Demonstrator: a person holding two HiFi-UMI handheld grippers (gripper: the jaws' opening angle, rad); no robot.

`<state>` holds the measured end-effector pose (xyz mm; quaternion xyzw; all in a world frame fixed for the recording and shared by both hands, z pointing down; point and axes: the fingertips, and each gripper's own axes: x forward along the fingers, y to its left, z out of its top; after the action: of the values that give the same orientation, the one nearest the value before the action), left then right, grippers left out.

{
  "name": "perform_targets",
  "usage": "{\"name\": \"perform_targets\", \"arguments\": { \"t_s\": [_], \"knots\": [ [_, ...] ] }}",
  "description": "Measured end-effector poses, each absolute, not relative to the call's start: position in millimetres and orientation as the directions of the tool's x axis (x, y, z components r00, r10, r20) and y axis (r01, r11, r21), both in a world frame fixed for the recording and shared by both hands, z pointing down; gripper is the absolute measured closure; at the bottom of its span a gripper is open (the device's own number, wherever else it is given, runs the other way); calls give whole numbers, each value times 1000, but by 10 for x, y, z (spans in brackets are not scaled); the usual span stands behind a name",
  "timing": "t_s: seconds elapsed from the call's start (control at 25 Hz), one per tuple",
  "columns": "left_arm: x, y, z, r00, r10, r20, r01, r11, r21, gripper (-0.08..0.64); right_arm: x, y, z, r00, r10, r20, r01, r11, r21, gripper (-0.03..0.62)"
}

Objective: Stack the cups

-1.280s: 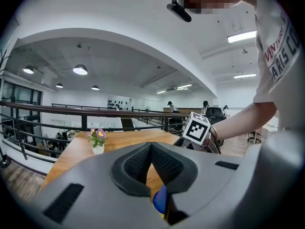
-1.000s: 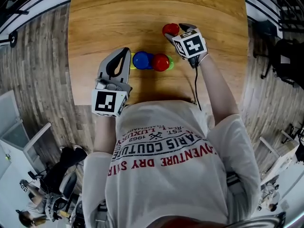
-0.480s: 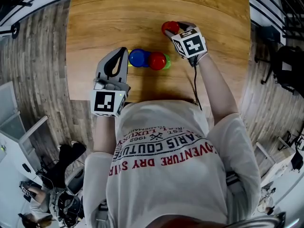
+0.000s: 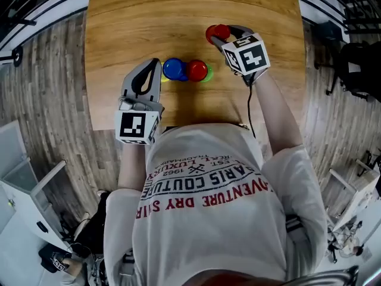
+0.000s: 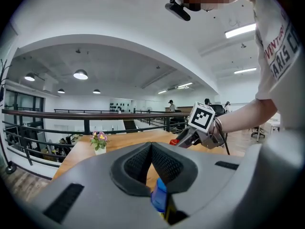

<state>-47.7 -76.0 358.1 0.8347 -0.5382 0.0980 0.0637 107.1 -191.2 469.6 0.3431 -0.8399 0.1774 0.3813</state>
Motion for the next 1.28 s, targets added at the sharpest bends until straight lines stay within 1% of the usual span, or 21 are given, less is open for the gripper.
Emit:
{"name": "perform_targets", "arguments": {
  "t_s": [0.24,0.36,0.76,1.04,1.28],
  "knots": [
    [-565,-608,3431,453,-865,215,-884,-467,-17,546,938,-1651,4078,-500,-503,705,-718,695,-14,344],
    [-592,-529,3410,474,-856,205,-873,-488,-19,546,836,-1434,3866,-524,-513,680,-705,709,-8,344],
    [-712,-252,3392,507,-839,199,-854,-521,-19,546,432,-843,3726,-584,-423,692,-625,779,-51,344],
    [-836,-182,3403,492,-848,199,-864,-504,-11,546,216,-700,3834,-586,-365,724,-578,814,-58,344],
    [-881,-168,3394,477,-857,195,-873,-487,-7,546,194,-678,3928,-578,-343,740,-569,820,-64,344]
  ]
}}
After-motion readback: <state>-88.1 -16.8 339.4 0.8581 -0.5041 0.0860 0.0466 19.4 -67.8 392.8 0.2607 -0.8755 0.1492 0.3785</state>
